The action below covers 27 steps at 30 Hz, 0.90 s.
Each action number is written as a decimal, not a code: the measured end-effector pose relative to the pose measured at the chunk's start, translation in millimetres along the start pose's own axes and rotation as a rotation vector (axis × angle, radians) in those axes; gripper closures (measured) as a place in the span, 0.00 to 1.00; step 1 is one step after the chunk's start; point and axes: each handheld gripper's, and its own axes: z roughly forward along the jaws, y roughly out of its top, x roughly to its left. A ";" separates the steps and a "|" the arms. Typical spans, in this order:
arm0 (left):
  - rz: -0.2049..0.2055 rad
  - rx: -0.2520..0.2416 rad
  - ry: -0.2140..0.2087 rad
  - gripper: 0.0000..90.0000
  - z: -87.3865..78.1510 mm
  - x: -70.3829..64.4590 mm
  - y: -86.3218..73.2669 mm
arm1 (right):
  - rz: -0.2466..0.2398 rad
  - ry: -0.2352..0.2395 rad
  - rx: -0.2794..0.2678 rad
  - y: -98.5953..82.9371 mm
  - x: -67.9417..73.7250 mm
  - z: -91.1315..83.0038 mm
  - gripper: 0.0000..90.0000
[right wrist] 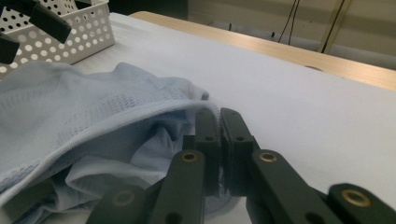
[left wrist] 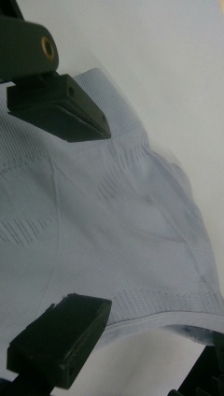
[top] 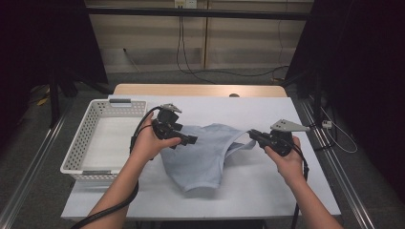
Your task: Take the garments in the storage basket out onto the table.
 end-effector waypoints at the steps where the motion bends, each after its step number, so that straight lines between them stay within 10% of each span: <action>1: -0.002 -0.001 -0.001 0.17 1.0 0.0 -0.8 | -0.002 0.000 0.000 1.2 -0.8 0.3 0.97; 27: -0.009 -0.001 -0.007 0.18 4.6 3.0 -4.4 | -0.069 -0.070 -0.021 45.4 -2.2 19.2 0.97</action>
